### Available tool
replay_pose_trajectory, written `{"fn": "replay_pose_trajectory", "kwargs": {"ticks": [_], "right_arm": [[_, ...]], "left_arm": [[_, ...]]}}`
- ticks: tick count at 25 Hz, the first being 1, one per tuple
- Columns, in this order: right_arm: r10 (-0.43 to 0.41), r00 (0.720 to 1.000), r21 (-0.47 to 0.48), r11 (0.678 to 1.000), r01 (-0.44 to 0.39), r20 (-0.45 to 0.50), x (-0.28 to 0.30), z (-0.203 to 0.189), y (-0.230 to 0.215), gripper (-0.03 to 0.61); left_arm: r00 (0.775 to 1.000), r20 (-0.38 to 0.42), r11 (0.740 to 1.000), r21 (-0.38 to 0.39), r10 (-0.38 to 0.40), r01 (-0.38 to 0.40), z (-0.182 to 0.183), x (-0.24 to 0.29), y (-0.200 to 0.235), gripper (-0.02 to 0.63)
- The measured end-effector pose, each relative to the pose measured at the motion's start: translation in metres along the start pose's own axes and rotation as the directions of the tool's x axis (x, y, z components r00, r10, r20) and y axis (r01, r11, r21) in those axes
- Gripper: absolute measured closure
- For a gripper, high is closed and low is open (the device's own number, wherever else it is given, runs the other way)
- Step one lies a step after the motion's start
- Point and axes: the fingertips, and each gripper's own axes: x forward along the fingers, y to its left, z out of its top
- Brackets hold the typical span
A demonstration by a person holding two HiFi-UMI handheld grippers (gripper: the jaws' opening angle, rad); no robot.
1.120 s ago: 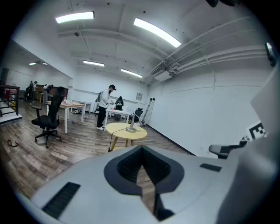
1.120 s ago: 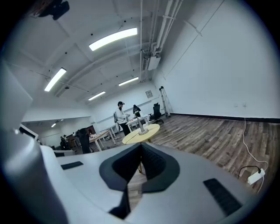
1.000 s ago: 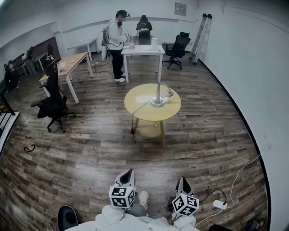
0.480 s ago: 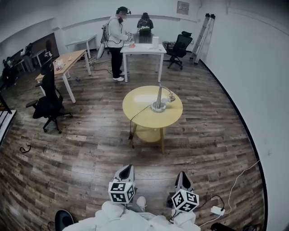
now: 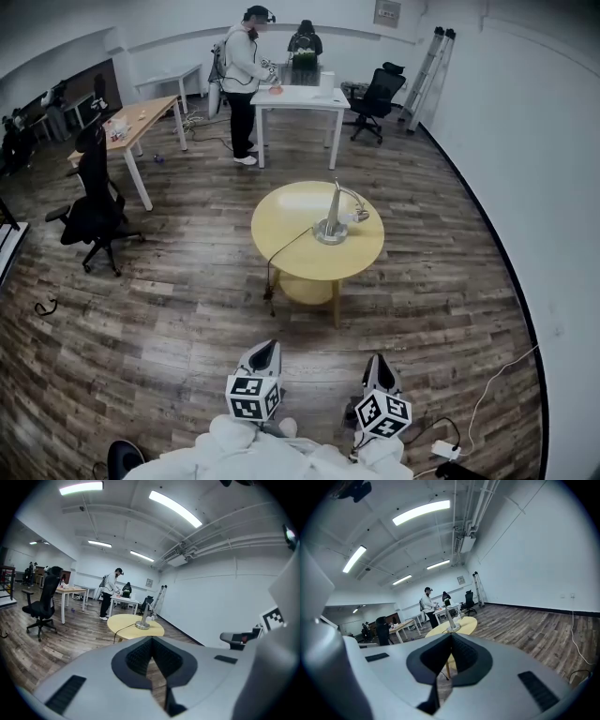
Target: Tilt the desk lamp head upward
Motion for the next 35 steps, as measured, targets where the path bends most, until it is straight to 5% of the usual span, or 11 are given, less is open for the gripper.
{"fn": "replay_pose_trajectory", "kwargs": {"ticks": [18,35], "right_arm": [[-0.027,1.000,-0.009,1.000,0.027,0.010,0.082,0.027,-0.006,0.566],[0.023,0.998,-0.009,1.000,-0.024,-0.051,0.212,0.060,-0.056,0.566]], "left_arm": [[0.997,-0.012,0.996,0.024,-0.082,0.082,0.044,0.084,0.001,0.615],[1.000,-0.022,1.000,-0.027,-0.011,0.010,0.078,0.207,-0.003,0.615]]}}
